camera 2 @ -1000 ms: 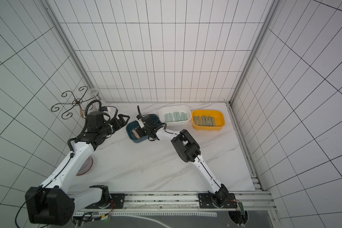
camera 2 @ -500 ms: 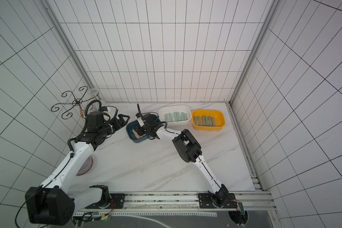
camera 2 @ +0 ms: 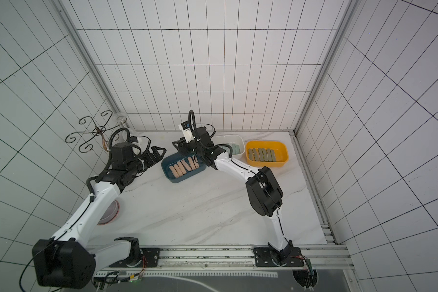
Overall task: Place the fruit knives into the storage box by color
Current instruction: Place the fruit knife in the storage box, then reset both arms
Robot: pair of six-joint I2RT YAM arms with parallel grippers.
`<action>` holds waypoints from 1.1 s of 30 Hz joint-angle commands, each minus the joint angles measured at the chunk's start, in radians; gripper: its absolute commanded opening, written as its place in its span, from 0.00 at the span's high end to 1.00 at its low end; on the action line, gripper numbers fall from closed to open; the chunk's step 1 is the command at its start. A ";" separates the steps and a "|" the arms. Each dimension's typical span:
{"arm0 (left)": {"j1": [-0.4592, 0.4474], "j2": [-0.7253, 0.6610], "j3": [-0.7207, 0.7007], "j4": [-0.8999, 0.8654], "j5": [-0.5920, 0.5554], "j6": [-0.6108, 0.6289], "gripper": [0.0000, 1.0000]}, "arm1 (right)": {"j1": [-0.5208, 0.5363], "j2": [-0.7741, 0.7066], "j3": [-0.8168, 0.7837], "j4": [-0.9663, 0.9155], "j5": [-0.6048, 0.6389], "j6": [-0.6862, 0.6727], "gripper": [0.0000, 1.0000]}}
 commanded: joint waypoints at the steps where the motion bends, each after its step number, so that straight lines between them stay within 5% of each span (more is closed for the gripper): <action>1: 0.003 -0.029 0.039 0.018 0.003 0.006 0.03 | -0.039 -0.077 -0.137 0.008 0.028 0.001 0.47; 12: -0.056 -0.060 0.058 -0.010 -0.098 0.068 0.03 | -0.179 -0.476 -0.493 -0.031 0.073 0.005 0.39; 17: -0.131 -0.103 0.034 0.007 -0.259 0.121 0.03 | -0.291 -0.677 -0.618 -0.117 0.055 0.016 0.26; 20: -0.154 -0.152 -0.020 0.060 -0.345 0.124 0.03 | -0.387 -0.801 -0.697 -0.173 0.079 0.038 0.01; 23: -0.173 -0.207 -0.092 0.145 -0.436 0.138 0.03 | -0.498 -0.899 -0.757 -0.223 0.112 0.069 0.00; 33: -0.217 -0.328 -0.381 0.435 -0.784 0.427 0.03 | -0.674 -1.011 -0.894 -0.192 0.564 0.092 0.00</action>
